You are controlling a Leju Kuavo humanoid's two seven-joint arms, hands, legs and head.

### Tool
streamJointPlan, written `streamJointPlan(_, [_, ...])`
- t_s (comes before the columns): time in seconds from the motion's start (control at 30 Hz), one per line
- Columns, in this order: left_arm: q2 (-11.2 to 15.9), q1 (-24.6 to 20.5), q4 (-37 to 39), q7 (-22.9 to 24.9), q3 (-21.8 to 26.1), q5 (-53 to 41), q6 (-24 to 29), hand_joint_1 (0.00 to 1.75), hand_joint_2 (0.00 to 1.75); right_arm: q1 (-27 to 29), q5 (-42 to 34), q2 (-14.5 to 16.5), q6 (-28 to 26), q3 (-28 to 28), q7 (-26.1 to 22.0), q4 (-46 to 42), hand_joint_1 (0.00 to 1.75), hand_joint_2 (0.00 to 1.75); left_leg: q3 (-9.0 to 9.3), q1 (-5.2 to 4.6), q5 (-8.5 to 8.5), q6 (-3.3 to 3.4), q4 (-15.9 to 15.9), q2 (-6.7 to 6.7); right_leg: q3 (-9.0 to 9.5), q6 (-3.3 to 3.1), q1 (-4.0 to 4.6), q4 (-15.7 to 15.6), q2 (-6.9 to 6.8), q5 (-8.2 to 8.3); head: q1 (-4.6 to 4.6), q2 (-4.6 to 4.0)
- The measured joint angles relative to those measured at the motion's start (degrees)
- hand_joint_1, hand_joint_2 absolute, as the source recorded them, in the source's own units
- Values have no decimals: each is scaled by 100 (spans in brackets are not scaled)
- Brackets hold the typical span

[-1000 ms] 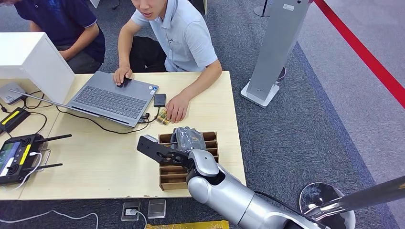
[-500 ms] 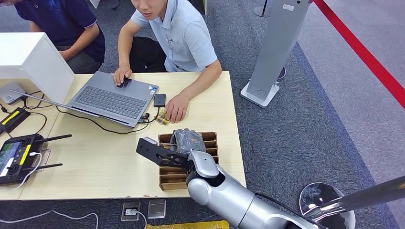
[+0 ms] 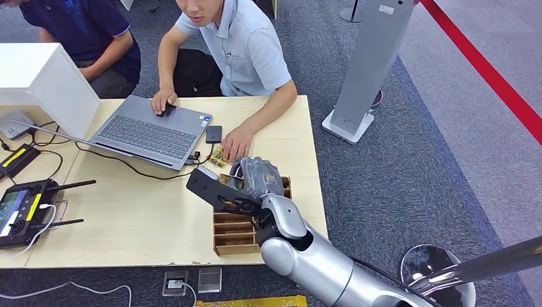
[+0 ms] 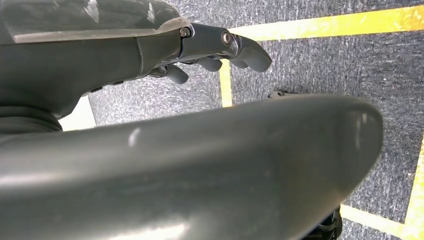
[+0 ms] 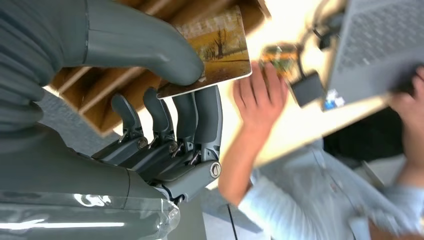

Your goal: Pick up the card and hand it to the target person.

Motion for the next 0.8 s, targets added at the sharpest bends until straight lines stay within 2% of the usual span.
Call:
streamJointPlan(0.27, [0, 2, 0, -24, 0, 1, 2, 0, 0, 159, 214, -328, -260, -224, -252, -1047, 140, 175, 0, 0, 0, 0, 0, 0, 0, 0, 0, 0, 1, 0, -5, 0])
streamJointPlan(0.5, [-1, -2, 0, -67, -2, -80, -46, 0, 0, 105, 575, -434, -348, -253, -764, -1309, 140, 175, -4, 0, 0, 0, -1, 0, 0, 0, 0, 0, 1, 0, -2, 0])
streamJointPlan(0.63, [-1, -17, 0, -132, -4, -212, -116, 0, 0, -308, 745, -306, -397, -204, -1360, -753, 140, 175, -6, 0, 1, 0, -1, 0, 2, 0, 0, 1, 0, 1, -1, 0])
streamJointPlan(0.8, [0, -36, 0, -228, -15, -315, -181, 0, 0, -1169, 702, 61, -612, -153, -1935, 838, 140, 175, -7, 0, 6, -1, -1, -4, 3, -1, 0, 5, -7, 2, -4, 0])
